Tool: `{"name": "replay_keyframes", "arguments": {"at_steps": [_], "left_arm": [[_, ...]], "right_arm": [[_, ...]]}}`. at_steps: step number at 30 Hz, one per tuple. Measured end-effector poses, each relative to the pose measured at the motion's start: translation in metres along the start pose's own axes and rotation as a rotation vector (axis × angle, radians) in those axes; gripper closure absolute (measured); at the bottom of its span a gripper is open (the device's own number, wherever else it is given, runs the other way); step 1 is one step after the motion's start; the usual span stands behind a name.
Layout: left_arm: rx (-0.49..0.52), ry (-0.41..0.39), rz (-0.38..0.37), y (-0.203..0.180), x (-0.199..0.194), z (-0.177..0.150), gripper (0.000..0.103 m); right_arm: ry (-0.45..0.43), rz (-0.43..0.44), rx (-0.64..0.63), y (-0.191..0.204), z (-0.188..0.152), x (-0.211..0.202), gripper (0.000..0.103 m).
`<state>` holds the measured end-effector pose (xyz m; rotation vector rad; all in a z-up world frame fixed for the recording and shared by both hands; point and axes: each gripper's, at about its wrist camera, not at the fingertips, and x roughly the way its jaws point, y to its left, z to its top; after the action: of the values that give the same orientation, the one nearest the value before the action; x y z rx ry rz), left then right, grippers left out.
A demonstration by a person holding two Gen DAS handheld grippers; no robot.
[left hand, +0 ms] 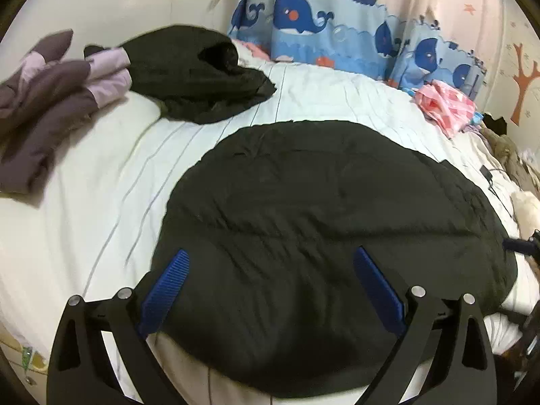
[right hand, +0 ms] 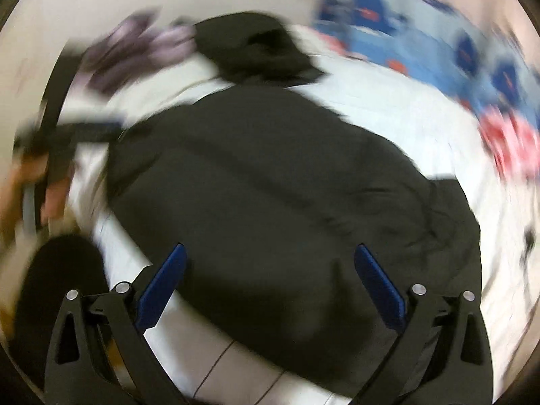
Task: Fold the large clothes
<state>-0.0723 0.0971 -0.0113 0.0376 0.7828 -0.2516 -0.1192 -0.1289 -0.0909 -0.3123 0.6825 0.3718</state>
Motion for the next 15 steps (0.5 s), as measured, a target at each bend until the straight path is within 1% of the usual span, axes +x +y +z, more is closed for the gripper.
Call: {"name": "replay_keyframes", "arguments": {"at_steps": [2,3,5,6,7,9,13,15], "left_arm": [[0.013,-0.018,-0.004,-0.001,-0.013,-0.004,0.009],[0.017,-0.024,-0.007,-0.002,-0.019,-0.007,0.009],[0.019,-0.027,-0.016,-0.003,-0.027,-0.01,0.009],[0.02,-0.028,-0.018,-0.003,-0.031,-0.012,0.009],[0.023,-0.03,-0.018,-0.003,-0.034,-0.013,0.009],[0.028,-0.031,-0.026,-0.004,-0.039,-0.015,0.009],[0.008,-0.011,-0.049,-0.001,-0.039,-0.02,0.009],[-0.036,0.024,-0.105,0.005,-0.036,-0.022,0.009]], "right_arm": [[0.039,-0.041,-0.107,0.026,-0.003,0.01,0.007],[0.052,-0.058,-0.14,0.034,-0.005,0.014,0.007],[0.092,-0.158,-0.212,0.047,-0.004,0.032,0.007],[0.103,-0.183,-0.219,0.047,-0.006,0.038,0.007],[0.112,-0.219,-0.209,0.045,-0.004,0.044,0.007],[0.108,-0.233,-0.16,0.037,-0.002,0.05,0.007],[0.054,-0.205,0.031,0.007,0.014,0.046,0.007],[0.049,-0.185,0.081,0.002,0.018,0.045,0.007]]}}
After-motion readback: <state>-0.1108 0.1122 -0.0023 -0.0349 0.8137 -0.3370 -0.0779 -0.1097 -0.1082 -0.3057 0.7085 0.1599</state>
